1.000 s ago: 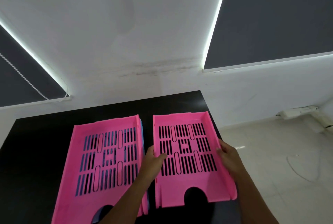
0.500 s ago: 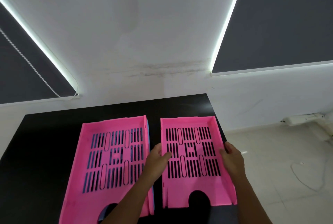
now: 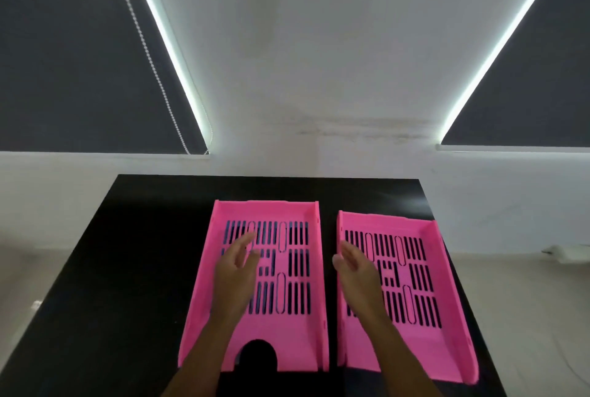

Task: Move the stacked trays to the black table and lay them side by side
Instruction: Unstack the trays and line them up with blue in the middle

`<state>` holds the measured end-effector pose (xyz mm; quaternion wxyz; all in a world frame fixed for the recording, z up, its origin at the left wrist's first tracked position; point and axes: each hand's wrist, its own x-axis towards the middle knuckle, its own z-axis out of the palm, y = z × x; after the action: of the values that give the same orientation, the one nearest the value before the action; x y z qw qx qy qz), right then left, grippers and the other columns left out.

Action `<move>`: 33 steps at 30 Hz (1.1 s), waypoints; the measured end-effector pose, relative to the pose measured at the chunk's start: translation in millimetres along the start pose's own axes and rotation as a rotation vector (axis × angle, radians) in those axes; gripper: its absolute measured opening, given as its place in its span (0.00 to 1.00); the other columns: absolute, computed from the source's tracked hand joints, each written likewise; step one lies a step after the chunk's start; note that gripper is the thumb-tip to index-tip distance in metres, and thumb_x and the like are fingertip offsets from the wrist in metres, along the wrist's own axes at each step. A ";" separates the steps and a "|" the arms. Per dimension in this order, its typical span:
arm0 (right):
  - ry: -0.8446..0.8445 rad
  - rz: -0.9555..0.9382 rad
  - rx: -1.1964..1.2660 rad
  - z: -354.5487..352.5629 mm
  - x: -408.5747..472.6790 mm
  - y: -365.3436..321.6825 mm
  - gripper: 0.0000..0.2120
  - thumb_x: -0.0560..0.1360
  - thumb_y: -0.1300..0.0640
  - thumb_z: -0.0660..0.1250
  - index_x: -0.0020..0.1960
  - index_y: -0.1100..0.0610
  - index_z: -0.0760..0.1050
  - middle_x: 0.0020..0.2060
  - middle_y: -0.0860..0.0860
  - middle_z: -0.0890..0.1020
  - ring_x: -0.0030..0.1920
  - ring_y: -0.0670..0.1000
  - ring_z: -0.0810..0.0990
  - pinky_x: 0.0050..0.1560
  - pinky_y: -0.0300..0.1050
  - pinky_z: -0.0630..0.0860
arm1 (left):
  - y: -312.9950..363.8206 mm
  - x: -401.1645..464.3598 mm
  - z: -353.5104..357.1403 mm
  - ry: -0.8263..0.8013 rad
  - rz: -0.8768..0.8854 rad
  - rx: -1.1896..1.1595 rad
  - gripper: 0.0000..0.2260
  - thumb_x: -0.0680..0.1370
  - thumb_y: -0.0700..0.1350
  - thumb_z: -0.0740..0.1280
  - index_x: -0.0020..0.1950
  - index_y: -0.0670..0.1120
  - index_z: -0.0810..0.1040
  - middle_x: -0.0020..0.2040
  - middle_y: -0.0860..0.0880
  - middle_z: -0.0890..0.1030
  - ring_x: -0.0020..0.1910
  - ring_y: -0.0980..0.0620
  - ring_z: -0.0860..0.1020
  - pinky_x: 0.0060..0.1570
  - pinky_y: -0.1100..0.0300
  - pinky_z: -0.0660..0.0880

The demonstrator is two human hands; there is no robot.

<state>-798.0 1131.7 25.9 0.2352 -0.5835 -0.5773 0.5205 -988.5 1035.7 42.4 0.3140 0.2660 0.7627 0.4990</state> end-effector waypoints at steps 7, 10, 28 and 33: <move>-0.062 0.056 -0.123 52.4 -17.9 5.4 0.24 0.81 0.56 0.63 0.77 0.53 0.68 0.59 0.49 0.82 0.54 0.49 0.84 0.56 0.54 0.83 | -36.4 13.3 -66.1 0.071 -0.159 0.075 0.29 0.80 0.45 0.64 0.79 0.54 0.57 0.80 0.50 0.56 0.60 0.51 0.78 0.53 0.50 0.81; -0.027 0.106 -0.142 63.9 -21.5 12.2 0.24 0.81 0.54 0.63 0.77 0.52 0.67 0.60 0.54 0.82 0.56 0.56 0.84 0.56 0.62 0.83 | -47.9 15.1 -80.6 -0.059 -0.290 0.000 0.26 0.80 0.44 0.64 0.78 0.50 0.62 0.71 0.49 0.73 0.38 0.56 0.81 0.37 0.62 0.77; -0.231 -0.032 -0.035 213.8 -45.8 -68.8 0.20 0.80 0.57 0.66 0.72 0.50 0.72 0.61 0.46 0.83 0.58 0.43 0.82 0.62 0.47 0.80 | -92.3 79.0 -251.1 0.040 -0.149 -0.053 0.15 0.80 0.53 0.63 0.62 0.47 0.78 0.46 0.44 0.86 0.39 0.47 0.86 0.37 0.56 0.80; -0.397 -0.006 -0.030 279.1 -50.6 -75.0 0.21 0.80 0.59 0.66 0.71 0.49 0.73 0.60 0.45 0.84 0.60 0.44 0.83 0.63 0.48 0.79 | -114.4 80.2 -311.8 0.195 -0.092 0.021 0.16 0.81 0.54 0.61 0.58 0.45 0.81 0.46 0.46 0.85 0.45 0.43 0.84 0.48 0.49 0.79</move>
<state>-1064.9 1010.9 11.6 0.1097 -0.4710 -0.6218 0.6160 -1284.2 866.9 14.2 0.2580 0.1840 0.8064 0.4993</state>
